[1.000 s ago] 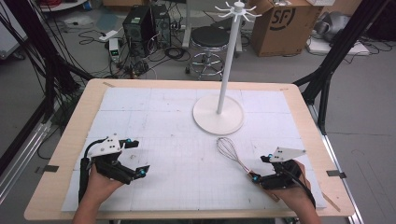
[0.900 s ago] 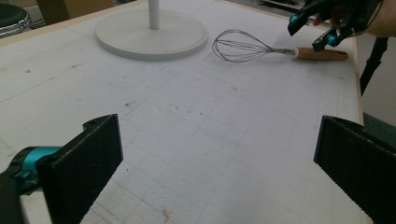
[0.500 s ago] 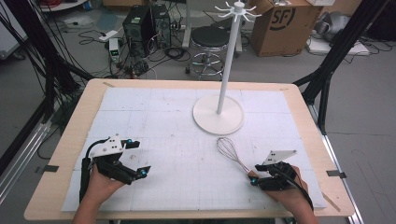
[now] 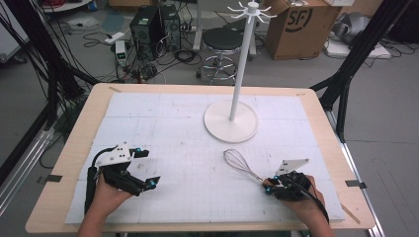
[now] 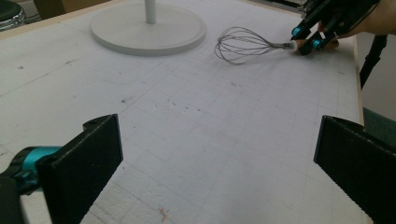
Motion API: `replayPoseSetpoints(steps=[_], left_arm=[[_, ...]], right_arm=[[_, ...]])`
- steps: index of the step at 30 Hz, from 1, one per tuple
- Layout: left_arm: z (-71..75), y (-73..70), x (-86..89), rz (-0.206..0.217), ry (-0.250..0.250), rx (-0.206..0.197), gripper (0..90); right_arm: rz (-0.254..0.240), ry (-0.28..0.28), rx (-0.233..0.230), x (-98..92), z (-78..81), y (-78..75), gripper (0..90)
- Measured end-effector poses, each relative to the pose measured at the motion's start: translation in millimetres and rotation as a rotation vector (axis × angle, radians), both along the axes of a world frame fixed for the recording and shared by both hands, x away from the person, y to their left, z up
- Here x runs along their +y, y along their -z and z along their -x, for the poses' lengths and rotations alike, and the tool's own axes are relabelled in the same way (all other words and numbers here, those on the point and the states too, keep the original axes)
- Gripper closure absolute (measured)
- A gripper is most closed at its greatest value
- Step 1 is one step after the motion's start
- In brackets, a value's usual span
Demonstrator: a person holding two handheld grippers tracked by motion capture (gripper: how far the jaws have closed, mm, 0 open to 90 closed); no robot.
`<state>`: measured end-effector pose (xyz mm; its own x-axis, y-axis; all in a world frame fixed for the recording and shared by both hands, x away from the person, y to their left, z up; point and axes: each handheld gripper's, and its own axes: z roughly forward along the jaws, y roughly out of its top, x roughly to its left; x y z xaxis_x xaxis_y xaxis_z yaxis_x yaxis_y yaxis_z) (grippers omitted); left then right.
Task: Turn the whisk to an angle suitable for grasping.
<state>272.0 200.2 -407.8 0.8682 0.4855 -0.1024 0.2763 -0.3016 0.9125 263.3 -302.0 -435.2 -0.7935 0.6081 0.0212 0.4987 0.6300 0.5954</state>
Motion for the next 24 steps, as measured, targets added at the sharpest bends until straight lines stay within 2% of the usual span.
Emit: replayPoseSetpoints(steps=[2, 5, 11, 15, 18, 20, 21, 24], left_arm=[[0.2, 0.2, -0.5, -0.002, 0.001, 0.001, 1.7], [0.6, 0.4, -1.4, -0.006, 0.003, 0.002, 1.7], [1.4, 0.1, -1.4, -0.006, 0.000, -0.002, 1.7], [2.0, 1.2, 0.8, -0.001, -0.002, 0.003, 1.7], [2.0, 1.8, 2.6, 0.000, -0.009, 0.001, 1.7], [2.0, 2.1, 3.8, 0.003, -0.009, 0.003, 1.7], [2.0, 2.2, 4.5, 0.003, -0.007, 0.005, 1.7], [2.3, 2.2, 4.5, 0.001, -0.008, 0.005, 1.7]], right_arm=[[0.003, 0.001, 0.011, 1.8, 0.0, -0.6, 70.4], [0.006, -0.008, 0.002, 3.7, -1.2, -0.6, 70.5], [0.008, -0.085, 0.004, 26.7, -5.2, -1.2, 70.5], [0.011, -0.120, -0.005, 43.7, -8.7, -0.8, 70.4], [0.010, -0.125, -0.003, 49.4, -10.1, -0.6, 69.4], [0.008, -0.120, -0.001, 49.4, -10.0, -0.3, 67.5], [-0.008, -0.117, -0.009, 46.9, -9.9, 0.7, 55.9], [-0.017, -0.109, -0.012, 42.0, -7.2, 0.6, 55.6]])
